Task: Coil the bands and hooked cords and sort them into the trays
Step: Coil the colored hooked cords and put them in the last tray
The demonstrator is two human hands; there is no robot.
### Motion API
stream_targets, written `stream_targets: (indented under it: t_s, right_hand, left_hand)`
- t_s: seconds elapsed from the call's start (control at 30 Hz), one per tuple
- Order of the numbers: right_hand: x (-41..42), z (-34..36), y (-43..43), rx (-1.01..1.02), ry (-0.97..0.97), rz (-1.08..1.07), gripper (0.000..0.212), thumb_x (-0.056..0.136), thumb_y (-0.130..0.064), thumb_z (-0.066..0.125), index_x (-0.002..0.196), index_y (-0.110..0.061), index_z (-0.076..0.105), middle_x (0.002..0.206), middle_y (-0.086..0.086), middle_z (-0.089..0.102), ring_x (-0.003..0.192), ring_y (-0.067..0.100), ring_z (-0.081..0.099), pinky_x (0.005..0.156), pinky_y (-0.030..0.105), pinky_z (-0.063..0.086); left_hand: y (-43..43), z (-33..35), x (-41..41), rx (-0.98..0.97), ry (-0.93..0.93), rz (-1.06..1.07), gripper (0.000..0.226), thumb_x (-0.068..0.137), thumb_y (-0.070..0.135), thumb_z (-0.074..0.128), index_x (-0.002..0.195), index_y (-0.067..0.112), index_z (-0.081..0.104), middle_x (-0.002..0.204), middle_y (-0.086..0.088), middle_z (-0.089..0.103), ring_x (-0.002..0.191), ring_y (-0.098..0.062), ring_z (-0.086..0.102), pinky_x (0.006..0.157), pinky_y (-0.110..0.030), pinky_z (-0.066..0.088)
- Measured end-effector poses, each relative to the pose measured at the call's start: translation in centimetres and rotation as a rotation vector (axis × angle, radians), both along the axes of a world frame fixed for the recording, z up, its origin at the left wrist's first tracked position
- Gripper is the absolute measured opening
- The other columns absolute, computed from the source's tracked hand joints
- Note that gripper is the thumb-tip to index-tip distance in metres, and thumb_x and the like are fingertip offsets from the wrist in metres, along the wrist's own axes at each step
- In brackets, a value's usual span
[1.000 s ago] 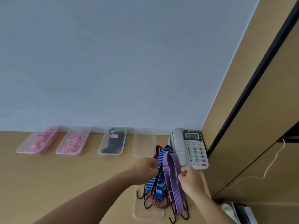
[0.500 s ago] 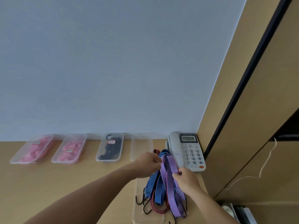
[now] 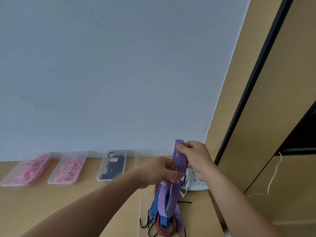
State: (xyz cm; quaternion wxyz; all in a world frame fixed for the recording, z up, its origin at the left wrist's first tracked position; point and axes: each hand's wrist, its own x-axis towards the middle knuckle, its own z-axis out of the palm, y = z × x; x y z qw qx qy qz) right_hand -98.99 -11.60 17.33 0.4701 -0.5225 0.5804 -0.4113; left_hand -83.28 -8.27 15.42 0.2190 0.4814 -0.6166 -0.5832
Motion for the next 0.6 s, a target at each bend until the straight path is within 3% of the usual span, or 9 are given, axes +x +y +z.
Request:
stream_targets:
  t_s: [0.13,0.3,0.37,0.5,0.6]
  right_hand:
    - [0.7,1.2,0.3,-0.142,0.171,-0.057,0.022,0.085,-0.020,0.069,0.079,0.001,0.067,0.073,0.013,0.069,0.065,0.021,0.062,0.066,0.041,0.053]
    - [1.5,0.8,1.4,-0.119,0.087,-0.027,0.019,0.085,-0.021,0.069,0.078,-0.003,0.067,0.078,0.015,0.070,0.069,0.022,0.061,0.071,0.046,0.054]
    - [1.6,0.8,1.4,-0.097,0.074,-0.011,0.022,0.086,-0.023,0.069,0.079,-0.002,0.066,0.076,0.012,0.066,0.067,0.020,0.057,0.065,0.044,0.051]
    - [0.8,0.9,1.1,-0.066,0.095,0.016,0.026,0.087,-0.027,0.071,0.072,-0.008,0.063,0.059,0.001,0.059,0.039,0.004,0.048,0.039,0.018,0.036]
    - [0.4,0.3,1.2,-0.015,-0.068,0.085,0.035,0.091,-0.041,0.065,0.075,-0.010,0.065,0.062,-0.001,0.064,0.047,0.008,0.057,0.048,0.021,0.043]
  left_hand:
    - [0.4,0.5,-0.1,-0.051,-0.042,0.004,0.027,0.088,0.007,0.067,0.111,-0.006,0.060,0.086,-0.011,0.061,0.071,-0.020,0.052,0.064,-0.027,0.042]
    - [1.0,0.4,-0.3,-0.042,-0.103,-0.052,0.018,0.091,0.009,0.059,0.107,0.002,0.065,0.087,-0.005,0.067,0.078,-0.014,0.062,0.066,-0.022,0.045]
    - [1.1,0.7,-0.1,-0.022,-0.107,-0.081,0.016,0.093,0.011,0.056,0.104,0.006,0.067,0.093,-0.003,0.070,0.079,-0.013,0.064,0.067,-0.022,0.046]
    - [1.4,1.9,0.4,-0.011,-0.030,-0.090,0.010,0.088,0.018,0.055,0.089,0.021,0.065,0.091,0.004,0.071,0.072,-0.007,0.060,0.064,-0.025,0.041]
    - [1.6,2.3,0.5,-0.063,-0.017,-0.081,0.011,0.090,0.016,0.055,0.092,0.020,0.065,0.088,0.006,0.070,0.064,-0.004,0.054,0.056,-0.021,0.036]
